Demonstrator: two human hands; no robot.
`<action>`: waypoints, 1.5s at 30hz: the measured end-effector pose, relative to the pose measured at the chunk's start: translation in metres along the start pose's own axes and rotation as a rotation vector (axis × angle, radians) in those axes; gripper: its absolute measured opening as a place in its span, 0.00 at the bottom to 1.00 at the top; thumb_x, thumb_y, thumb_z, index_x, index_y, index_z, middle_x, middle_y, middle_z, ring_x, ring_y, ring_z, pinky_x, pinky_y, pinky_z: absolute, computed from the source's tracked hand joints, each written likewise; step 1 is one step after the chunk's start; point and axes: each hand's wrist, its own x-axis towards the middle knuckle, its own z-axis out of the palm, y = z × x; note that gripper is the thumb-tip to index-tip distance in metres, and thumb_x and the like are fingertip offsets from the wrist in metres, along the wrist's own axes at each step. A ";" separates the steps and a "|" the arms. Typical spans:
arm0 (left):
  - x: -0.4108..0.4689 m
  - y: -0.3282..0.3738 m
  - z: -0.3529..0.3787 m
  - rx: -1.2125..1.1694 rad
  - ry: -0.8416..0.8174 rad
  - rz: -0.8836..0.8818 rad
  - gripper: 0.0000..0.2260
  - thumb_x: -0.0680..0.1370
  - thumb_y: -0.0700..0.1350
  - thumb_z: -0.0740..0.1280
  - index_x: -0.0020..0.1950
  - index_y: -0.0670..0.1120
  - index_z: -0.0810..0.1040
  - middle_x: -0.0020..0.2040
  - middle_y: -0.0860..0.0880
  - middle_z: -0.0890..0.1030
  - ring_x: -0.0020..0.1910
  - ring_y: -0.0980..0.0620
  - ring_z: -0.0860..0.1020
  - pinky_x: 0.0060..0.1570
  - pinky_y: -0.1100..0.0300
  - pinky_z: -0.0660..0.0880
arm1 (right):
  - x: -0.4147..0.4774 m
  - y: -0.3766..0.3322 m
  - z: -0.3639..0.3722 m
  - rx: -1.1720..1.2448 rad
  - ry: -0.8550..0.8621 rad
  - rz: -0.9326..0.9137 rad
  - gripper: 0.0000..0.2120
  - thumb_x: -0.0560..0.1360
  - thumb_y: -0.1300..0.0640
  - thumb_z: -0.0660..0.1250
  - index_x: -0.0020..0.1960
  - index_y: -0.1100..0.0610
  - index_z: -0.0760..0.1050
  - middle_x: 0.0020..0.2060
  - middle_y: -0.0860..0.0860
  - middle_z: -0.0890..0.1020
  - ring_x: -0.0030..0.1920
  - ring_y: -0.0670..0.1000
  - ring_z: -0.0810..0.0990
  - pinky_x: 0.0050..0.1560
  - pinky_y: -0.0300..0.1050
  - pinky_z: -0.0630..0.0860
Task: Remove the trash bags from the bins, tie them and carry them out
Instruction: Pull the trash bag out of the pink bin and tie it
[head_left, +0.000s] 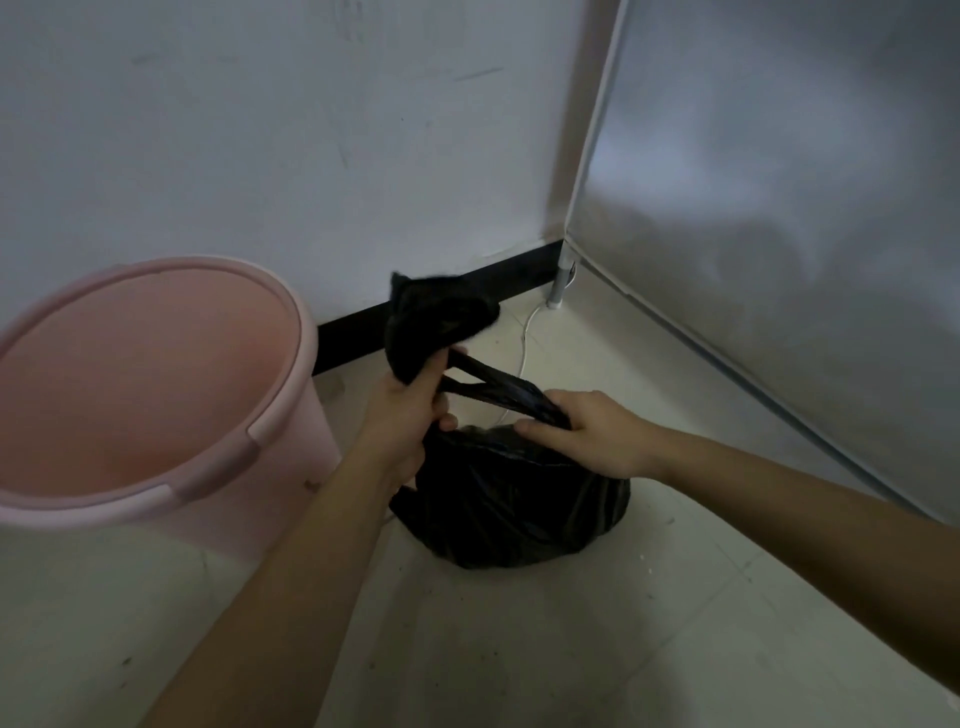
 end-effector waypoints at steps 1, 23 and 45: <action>0.002 0.002 0.000 -0.062 0.063 -0.014 0.12 0.80 0.52 0.67 0.51 0.45 0.83 0.33 0.50 0.68 0.26 0.56 0.64 0.26 0.62 0.69 | -0.003 0.001 0.002 0.028 0.065 -0.045 0.16 0.80 0.39 0.60 0.49 0.51 0.76 0.42 0.47 0.80 0.43 0.44 0.79 0.44 0.37 0.75; 0.002 -0.004 -0.009 0.026 -0.279 -0.332 0.17 0.80 0.54 0.67 0.32 0.51 0.73 0.27 0.52 0.57 0.23 0.57 0.57 0.24 0.64 0.60 | 0.013 0.003 0.000 0.103 -0.112 -0.044 0.10 0.81 0.43 0.61 0.46 0.47 0.75 0.41 0.45 0.80 0.42 0.43 0.80 0.48 0.38 0.73; -0.004 -0.008 -0.002 -0.215 -0.528 -0.326 0.20 0.83 0.55 0.57 0.67 0.46 0.77 0.44 0.47 0.83 0.30 0.56 0.71 0.35 0.61 0.74 | 0.028 -0.069 -0.062 1.734 0.374 0.119 0.22 0.84 0.46 0.54 0.32 0.51 0.60 0.22 0.45 0.62 0.22 0.45 0.64 0.24 0.37 0.67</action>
